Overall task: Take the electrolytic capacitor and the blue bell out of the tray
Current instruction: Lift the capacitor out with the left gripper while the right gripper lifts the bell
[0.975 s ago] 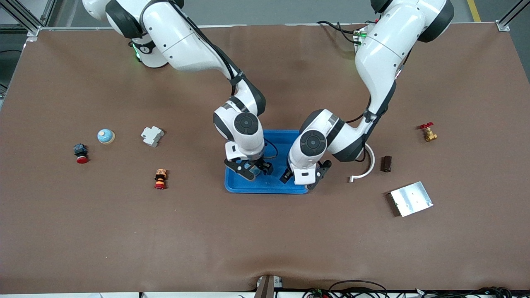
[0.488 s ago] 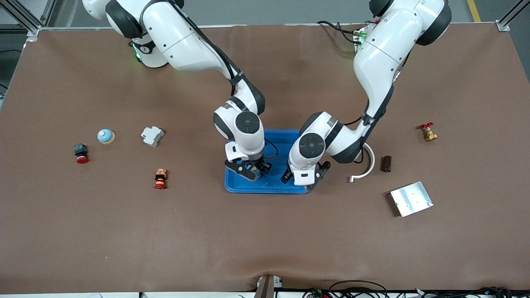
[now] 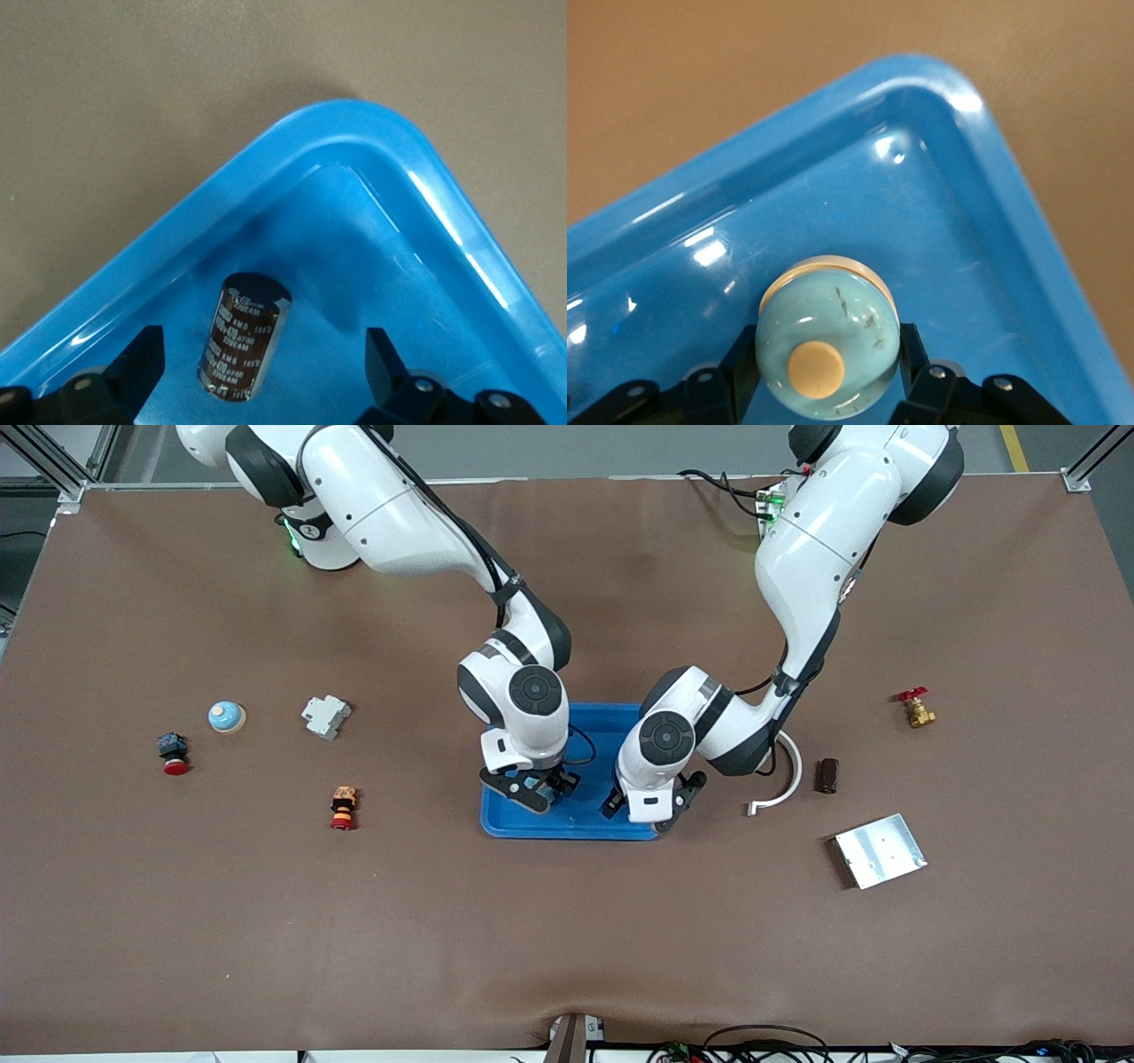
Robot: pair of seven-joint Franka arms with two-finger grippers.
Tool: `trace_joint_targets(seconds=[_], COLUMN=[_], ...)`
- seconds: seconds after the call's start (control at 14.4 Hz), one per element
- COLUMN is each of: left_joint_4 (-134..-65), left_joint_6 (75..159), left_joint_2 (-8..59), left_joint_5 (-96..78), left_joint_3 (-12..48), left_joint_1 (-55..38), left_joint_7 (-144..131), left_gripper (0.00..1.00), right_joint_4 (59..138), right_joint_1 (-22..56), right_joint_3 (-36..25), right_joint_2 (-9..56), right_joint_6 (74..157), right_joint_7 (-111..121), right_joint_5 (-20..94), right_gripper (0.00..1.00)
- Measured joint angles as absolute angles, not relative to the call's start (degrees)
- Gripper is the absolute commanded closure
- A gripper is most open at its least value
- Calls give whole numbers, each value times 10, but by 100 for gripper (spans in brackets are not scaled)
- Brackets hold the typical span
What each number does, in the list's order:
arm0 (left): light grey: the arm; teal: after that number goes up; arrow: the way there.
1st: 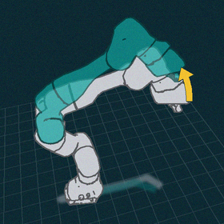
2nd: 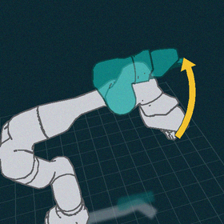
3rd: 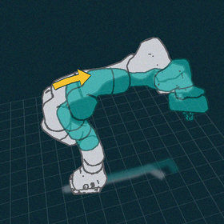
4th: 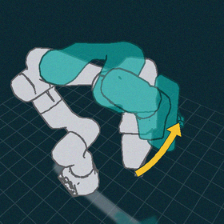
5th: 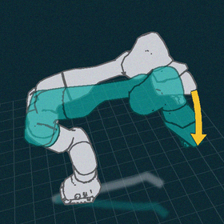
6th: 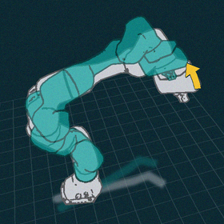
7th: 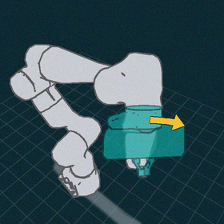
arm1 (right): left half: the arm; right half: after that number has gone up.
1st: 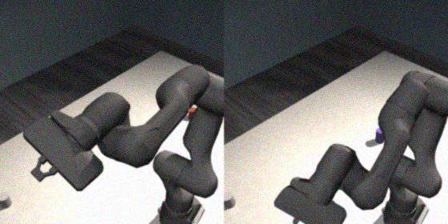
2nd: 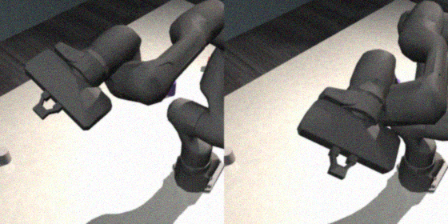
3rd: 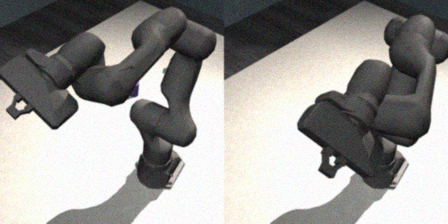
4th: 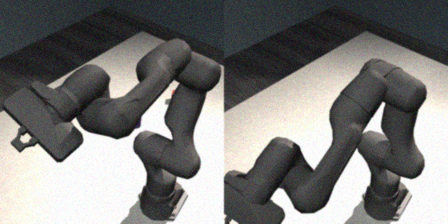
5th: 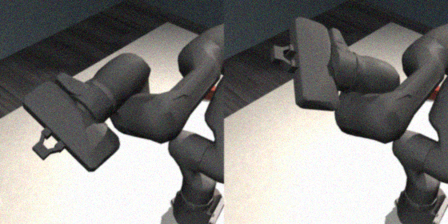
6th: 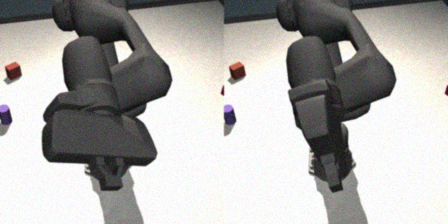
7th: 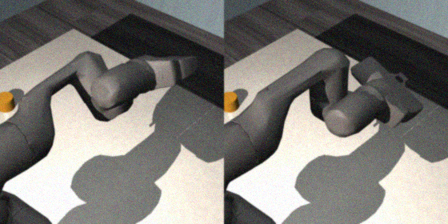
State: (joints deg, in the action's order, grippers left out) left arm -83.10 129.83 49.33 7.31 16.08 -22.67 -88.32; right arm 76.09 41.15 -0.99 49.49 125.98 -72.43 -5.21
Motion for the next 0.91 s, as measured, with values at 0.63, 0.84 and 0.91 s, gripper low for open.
trace_joint_targets(seconds=[0.63,0.84,0.91], left_joint_4=[-831,-830,-829], left_joint_6=[1300,1301,1302], left_joint_2=[494,494,494], left_joint_5=[73,74,75], left_joint_3=[158,158,158], left_joint_1=[-227,-226,-226], left_joint_7=[-883,-883,-883], left_gripper=[97,98,98], right_joint_4=[768,874,919], right_joint_1=[326,294,280], right_joint_3=[-15,-16,-17], right_joint_2=[463,407,384], right_joint_6=[1172,1258,1295], right_joint_7=[-500,-429,-402], right_joint_5=[-56,-59,-59], right_gripper=[100,100,100])
